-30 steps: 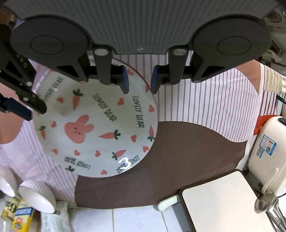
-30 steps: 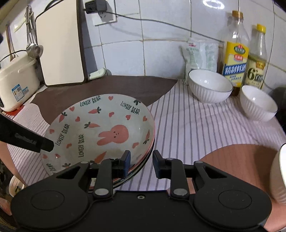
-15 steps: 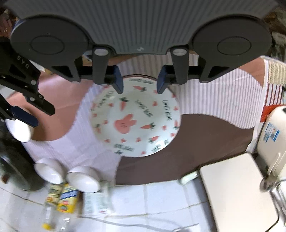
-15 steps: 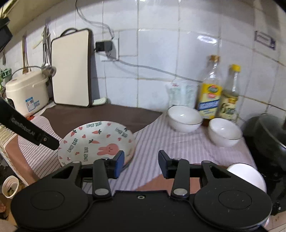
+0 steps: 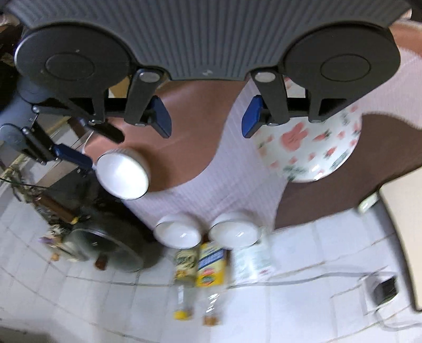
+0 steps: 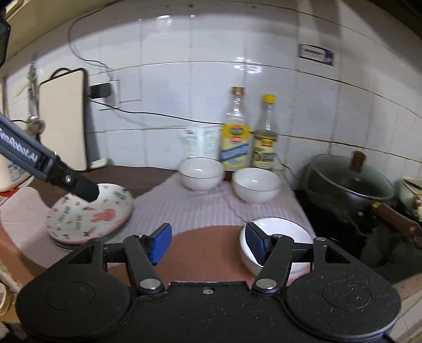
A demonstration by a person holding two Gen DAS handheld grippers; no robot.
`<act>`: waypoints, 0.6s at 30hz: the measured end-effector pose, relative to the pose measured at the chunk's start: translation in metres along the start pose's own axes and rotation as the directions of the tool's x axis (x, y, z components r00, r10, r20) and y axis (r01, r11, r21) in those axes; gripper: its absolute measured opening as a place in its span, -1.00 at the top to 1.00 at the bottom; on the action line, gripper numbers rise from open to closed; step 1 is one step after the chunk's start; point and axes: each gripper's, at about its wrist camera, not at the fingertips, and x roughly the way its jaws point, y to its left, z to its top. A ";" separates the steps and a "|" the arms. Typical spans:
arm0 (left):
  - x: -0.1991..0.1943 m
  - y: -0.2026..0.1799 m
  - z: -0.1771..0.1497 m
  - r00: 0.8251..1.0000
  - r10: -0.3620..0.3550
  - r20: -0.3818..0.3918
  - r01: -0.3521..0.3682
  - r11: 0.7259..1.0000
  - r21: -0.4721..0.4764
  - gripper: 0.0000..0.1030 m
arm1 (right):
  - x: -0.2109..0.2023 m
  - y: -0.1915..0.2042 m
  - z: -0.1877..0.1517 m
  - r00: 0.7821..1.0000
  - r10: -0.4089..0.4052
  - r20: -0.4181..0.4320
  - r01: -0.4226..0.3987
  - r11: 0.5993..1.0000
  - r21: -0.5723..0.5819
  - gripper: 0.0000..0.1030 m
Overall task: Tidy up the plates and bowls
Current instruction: 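Move the left gripper to the white bowl on the brown board, grasp rim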
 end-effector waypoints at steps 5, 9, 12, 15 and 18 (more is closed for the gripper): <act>0.024 -0.024 0.001 0.999 -0.046 0.024 0.046 0.999 0.030 -0.23 | 0.009 -0.026 -0.018 0.998 -0.064 -0.006 0.065 0.996 0.056 -0.38; 0.050 -0.035 0.006 0.995 -0.094 0.038 0.094 0.995 0.019 -0.26 | 0.025 -0.042 -0.031 0.993 -0.114 -0.023 0.115 0.992 0.056 -0.40; 0.071 -0.039 0.010 0.989 -0.142 0.045 0.142 0.990 -0.009 -0.26 | 0.037 -0.053 -0.041 0.990 -0.132 -0.039 0.134 0.989 0.064 -0.40; 0.092 -0.045 0.014 0.983 -0.174 0.056 0.176 0.984 -0.024 -0.26 | 0.049 -0.064 -0.051 0.989 -0.136 -0.062 0.141 0.986 0.090 -0.42; 0.113 -0.055 0.018 0.983 -0.169 0.076 0.170 0.985 -0.016 -0.27 | 0.062 -0.068 -0.062 0.984 -0.150 -0.096 0.159 0.983 0.093 -0.42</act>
